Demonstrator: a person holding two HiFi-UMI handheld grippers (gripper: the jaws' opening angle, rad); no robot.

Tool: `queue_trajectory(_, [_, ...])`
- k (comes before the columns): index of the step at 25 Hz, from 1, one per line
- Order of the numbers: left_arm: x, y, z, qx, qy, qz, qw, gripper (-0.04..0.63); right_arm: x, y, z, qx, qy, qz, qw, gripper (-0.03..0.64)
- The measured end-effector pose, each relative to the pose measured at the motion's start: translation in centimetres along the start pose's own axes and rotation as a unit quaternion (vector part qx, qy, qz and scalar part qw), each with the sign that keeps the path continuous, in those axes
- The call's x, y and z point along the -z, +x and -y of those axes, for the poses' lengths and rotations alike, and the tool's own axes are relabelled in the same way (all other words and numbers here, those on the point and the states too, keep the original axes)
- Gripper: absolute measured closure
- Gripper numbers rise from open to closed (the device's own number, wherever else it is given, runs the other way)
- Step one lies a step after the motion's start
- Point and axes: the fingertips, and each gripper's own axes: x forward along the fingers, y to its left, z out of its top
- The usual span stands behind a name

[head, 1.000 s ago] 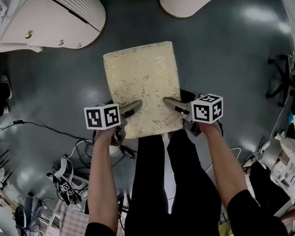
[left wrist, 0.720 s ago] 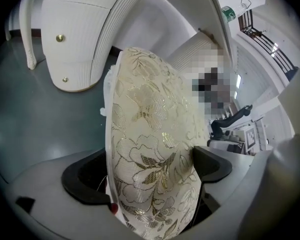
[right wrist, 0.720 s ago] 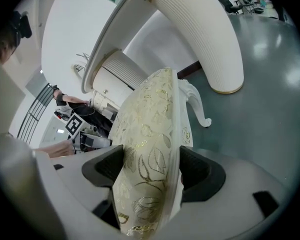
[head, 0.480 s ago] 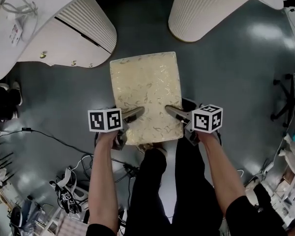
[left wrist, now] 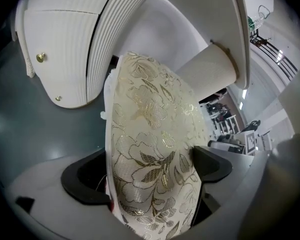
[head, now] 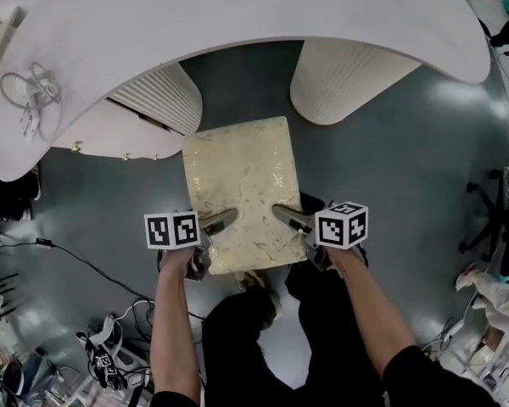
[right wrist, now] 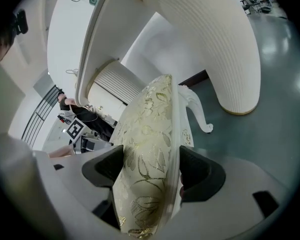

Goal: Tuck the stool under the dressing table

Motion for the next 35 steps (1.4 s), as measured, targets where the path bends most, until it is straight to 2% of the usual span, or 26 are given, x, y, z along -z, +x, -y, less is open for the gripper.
queue_trajectory(4, [-2.4,0.8,-0.4,0.004,0.000,0.025,0.9997,0.071,-2.6,0.9,0.8,0.000,-0.027,0.011,1.000,0.310])
queue_trajectory(11, [-7.8,2.4,-1.0,-0.003,0.045,0.073,0.9963,0.069,-6.4,3.0,3.2,-0.018,-0.038,0.048,0.998,0.310])
queue_trajectory(17, [-10.4,4.2,-1.4,0.006,0.035,0.110,0.9933,0.066,-9.7,3.9,4.8,-0.021,-0.076,0.079,0.994,0.310])
queue_trajectory(21, [-11.7,4.7,-1.7,0.012,0.049,0.106,0.9931,0.064,-10.5,4.3,5.1,-0.020,-0.070,0.101,0.992,0.310])
queue_trajectory(28, [-12.9,4.0,-1.5,0.000,0.096,0.094,0.9910,0.064,-9.8,4.4,4.9,-0.019,-0.041,0.139,0.989,0.310])
queue_trajectory(35, [-14.4,1.5,-1.1,0.024,0.089,0.106,0.9901,0.064,-11.9,3.9,2.2,-0.003,-0.042,0.143,0.989,0.310])
